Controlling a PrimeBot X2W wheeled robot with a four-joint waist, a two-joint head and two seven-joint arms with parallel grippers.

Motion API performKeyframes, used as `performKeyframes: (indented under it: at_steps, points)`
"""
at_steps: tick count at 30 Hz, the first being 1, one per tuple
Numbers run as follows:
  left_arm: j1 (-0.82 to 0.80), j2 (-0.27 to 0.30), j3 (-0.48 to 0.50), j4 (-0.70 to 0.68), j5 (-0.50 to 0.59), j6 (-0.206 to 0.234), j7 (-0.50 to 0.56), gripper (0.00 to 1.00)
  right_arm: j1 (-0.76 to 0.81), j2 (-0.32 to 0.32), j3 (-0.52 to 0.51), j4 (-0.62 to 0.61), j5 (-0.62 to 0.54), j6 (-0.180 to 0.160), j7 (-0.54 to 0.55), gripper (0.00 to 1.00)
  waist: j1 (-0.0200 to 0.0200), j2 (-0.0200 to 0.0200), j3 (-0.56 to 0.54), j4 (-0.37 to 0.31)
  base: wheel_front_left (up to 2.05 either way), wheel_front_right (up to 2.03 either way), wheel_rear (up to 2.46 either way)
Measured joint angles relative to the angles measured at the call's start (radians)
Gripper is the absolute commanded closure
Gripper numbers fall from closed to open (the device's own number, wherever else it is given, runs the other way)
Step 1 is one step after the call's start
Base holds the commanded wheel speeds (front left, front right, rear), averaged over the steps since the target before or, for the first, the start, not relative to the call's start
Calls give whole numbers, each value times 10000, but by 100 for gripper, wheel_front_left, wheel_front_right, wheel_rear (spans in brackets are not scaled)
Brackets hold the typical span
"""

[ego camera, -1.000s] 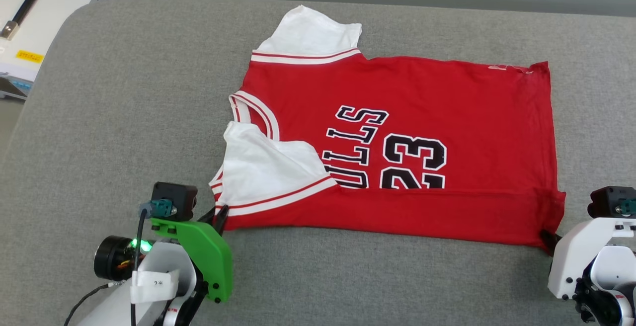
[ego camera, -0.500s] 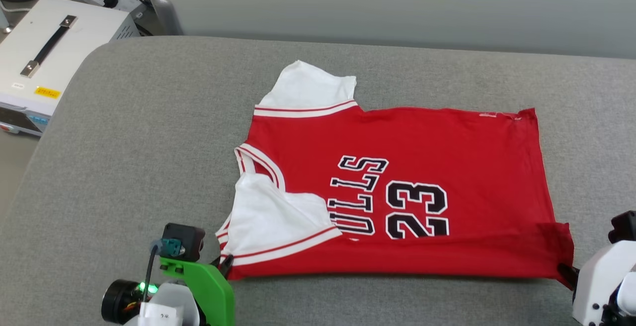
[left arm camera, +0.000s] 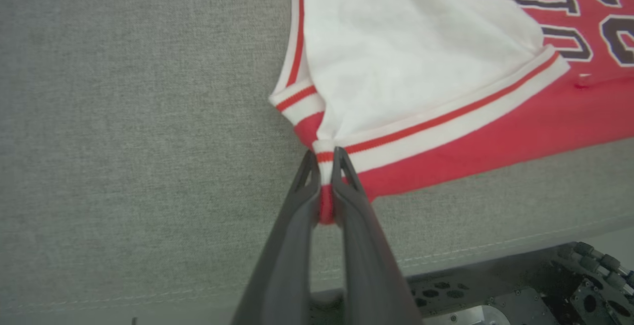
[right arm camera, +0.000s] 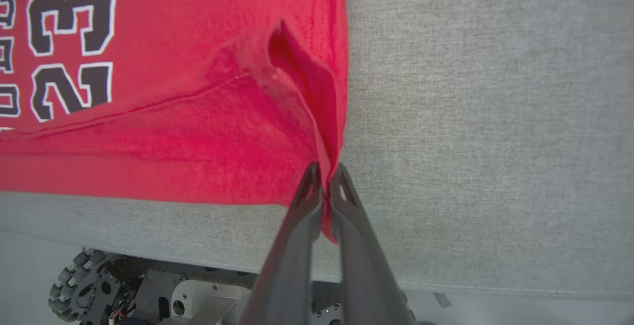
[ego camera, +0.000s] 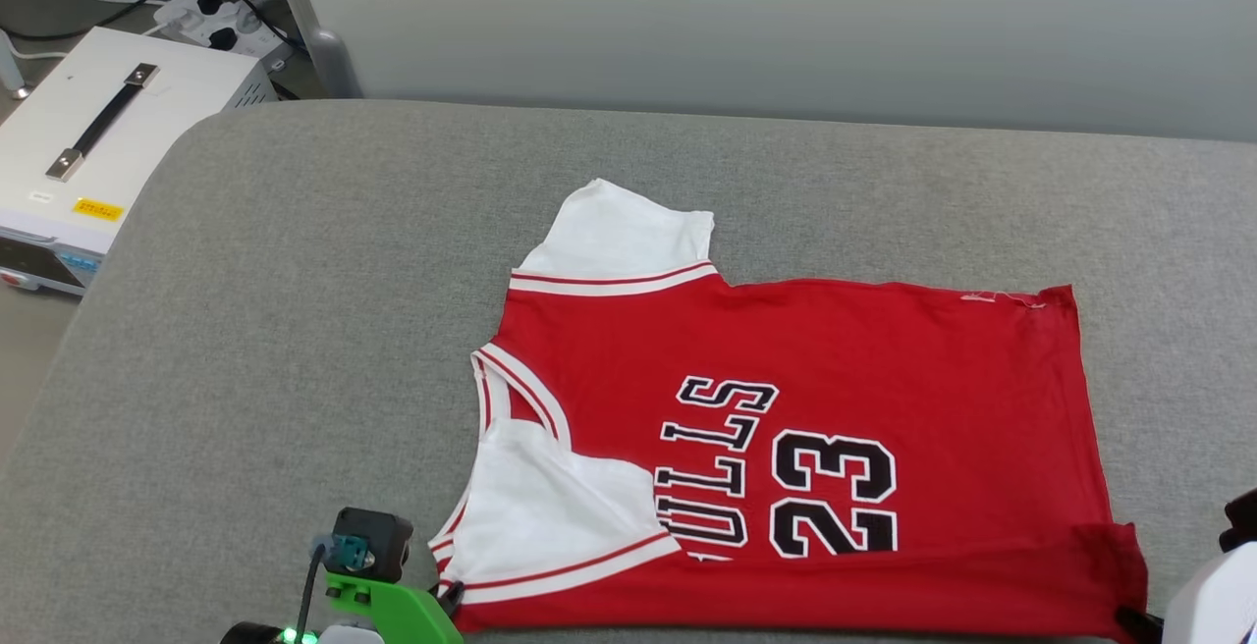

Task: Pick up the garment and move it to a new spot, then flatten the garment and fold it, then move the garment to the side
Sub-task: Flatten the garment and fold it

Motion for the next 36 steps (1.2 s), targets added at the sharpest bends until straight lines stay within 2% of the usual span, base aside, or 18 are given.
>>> performKeyframes:
  at_steps: [3,7,8,9,10,11,12,18,22,25,30,36]
  points:
    - [-11,-176,-44,437,-12,-123,-128,100,-7,307,-21,182,115,-2,-19,100,0,0,83,-58,0,0,0]
    - [-74,-378,-117,920,-25,-370,-244,100,-84,180,115,550,29,-2,-368,100,0,0,221,-94,0,0,0]
    - [-105,-410,-130,1034,-23,-382,-261,82,-125,190,140,654,40,-2,-441,100,0,0,249,-103,0,0,0]
    - [-145,-437,-142,1151,-21,-407,-268,51,-174,188,213,732,77,-2,-474,100,0,0,271,-110,0,0,0]
    - [-177,-462,-150,1241,-19,-408,-274,0,-213,174,303,773,140,-4,-537,100,0,0,284,-118,0,0,0]
    - [-206,-487,-146,1333,-19,-414,-288,0,-250,153,378,819,205,-4,-675,62,0,0,291,-130,0,0,0]
    - [-224,-500,-140,1398,-21,-420,-318,0,-282,142,412,859,238,-4,-790,0,0,0,285,-136,0,0,0]
    - [-483,-646,6,1452,134,-456,-1064,0,-414,-295,717,871,378,-4,-1664,0,0,0,61,-106,0,0,0]
    - [-767,-711,384,1053,244,-456,-1950,0,-732,-384,698,420,571,-6,-2713,0,0,0,-62,-74,0,0,0]
    - [-940,-884,811,813,265,-470,-3001,0,-1098,-468,748,-15,556,-6,-3902,0,0,0,-130,-60,0,0,0]
    - [-1034,-1057,1214,775,779,-825,-4972,0,-1412,-711,1250,-341,174,-6,-5810,0,0,0,-204,-101,0,0,0]
    - [-1014,-1547,1887,583,1383,-1256,-5453,0,-1408,-552,1651,-464,-274,-6,-7726,0,0,0,-174,-174,0,0,0]
